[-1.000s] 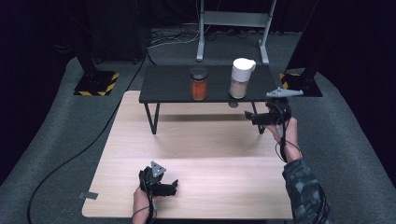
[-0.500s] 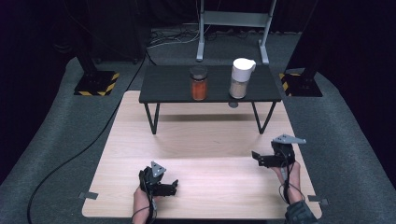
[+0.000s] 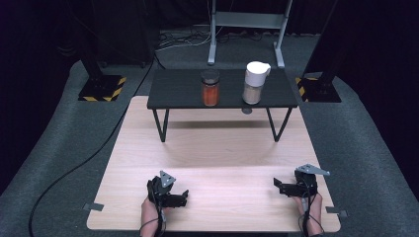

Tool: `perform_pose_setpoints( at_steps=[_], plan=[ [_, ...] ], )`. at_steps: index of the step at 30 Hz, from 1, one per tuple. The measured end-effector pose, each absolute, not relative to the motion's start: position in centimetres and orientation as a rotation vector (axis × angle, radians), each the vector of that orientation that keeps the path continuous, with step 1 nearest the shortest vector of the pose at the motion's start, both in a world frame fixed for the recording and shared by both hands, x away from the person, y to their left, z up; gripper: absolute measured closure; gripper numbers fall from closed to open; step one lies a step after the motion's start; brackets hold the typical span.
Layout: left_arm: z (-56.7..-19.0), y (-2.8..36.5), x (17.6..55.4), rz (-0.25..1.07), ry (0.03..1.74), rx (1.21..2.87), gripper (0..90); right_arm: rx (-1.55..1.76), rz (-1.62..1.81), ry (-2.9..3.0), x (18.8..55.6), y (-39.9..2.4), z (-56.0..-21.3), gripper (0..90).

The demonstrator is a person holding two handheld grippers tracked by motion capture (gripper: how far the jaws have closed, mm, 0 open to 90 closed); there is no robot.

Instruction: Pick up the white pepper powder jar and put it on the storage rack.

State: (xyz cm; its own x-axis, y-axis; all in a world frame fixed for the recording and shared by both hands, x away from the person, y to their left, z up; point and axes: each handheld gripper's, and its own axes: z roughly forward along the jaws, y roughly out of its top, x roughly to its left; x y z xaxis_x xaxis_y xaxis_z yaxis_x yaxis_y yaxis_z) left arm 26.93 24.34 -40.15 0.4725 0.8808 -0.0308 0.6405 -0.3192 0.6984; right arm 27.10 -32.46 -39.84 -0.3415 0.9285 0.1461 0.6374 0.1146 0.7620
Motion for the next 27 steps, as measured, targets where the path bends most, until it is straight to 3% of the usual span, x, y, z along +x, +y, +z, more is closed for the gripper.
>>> perform_pose_setpoints(
  at_steps=[27],
  plan=[
    [-40.2, 24.3, 26.9, 0.476, 1.254, 2.07, 2.7, 1.499, 1.1, 1.985, 25.7, -32.3, -40.7, 0.0]
  ],
)
